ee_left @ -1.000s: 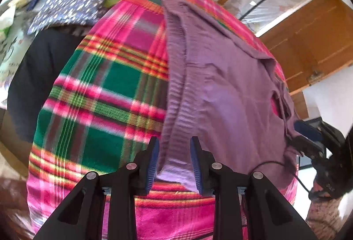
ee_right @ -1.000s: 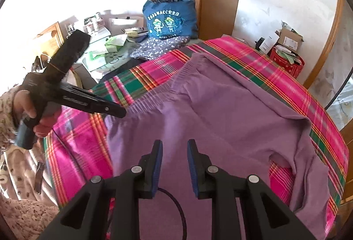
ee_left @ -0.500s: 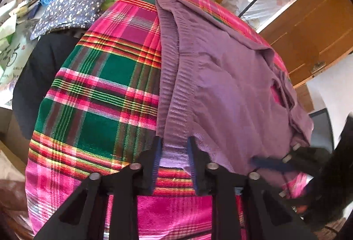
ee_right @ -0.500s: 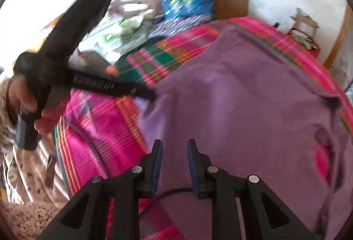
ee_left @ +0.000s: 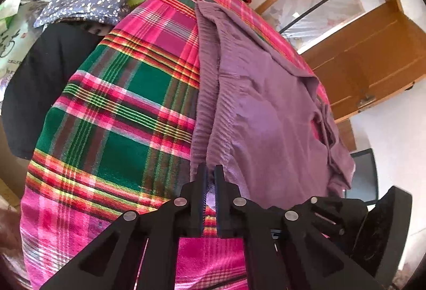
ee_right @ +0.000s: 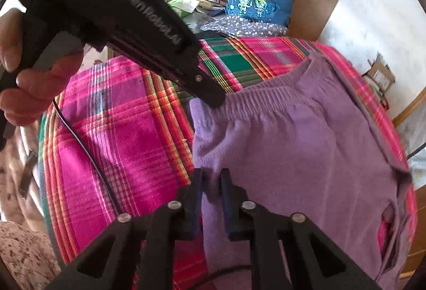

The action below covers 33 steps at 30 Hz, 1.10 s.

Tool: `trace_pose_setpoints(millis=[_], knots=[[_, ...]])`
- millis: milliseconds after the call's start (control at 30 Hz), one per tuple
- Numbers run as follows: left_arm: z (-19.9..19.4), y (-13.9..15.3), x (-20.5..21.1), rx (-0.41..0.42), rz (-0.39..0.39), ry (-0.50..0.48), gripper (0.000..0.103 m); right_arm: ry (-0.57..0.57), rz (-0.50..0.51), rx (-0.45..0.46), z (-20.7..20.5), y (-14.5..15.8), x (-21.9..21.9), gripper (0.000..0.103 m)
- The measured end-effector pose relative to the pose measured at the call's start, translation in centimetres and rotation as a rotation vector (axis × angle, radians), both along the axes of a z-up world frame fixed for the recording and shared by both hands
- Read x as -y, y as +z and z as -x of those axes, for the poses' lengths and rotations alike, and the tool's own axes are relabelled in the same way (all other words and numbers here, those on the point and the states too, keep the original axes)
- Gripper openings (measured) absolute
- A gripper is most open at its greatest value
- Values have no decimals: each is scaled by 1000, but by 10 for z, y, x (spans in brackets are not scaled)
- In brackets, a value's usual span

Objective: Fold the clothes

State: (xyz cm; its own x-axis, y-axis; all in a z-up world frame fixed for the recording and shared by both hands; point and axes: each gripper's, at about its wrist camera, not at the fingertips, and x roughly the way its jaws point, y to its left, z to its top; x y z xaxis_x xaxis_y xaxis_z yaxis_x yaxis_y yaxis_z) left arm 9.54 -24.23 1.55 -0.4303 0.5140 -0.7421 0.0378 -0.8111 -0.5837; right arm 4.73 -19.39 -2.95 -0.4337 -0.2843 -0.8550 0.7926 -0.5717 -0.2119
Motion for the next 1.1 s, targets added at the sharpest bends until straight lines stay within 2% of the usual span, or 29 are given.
trace_pose_setpoints(millis=[233,367,400,467,700,833,900,967,1100], knots=[[-5,1,4,-6,-3,-4,5,-13,30,12,2,3,-4,6],[-7,6,13,-24,-27,37,5,-11,42,15,2,5,-2,6],[-8,9,18,-38,-35,54,1,-12,46,14,1,6,-2,6],[-12,13,29,-57,-21,94,1,-18,60,21,2,7,-2,6],[-10,4,31,-31,-7,99,1,-1,103,62,0,11,-1,3],[11,15,17,-78,11,58,14,-10,121,78,3,10,-3,3],[28,17,12,-81,6,36,27,-15,130,86,5,10,-5,3],[46,16,8,-75,-1,7,33,-19,139,93,6,10,-6,3],[71,4,0,-9,-21,-30,34,-28,156,109,9,10,-8,4]])
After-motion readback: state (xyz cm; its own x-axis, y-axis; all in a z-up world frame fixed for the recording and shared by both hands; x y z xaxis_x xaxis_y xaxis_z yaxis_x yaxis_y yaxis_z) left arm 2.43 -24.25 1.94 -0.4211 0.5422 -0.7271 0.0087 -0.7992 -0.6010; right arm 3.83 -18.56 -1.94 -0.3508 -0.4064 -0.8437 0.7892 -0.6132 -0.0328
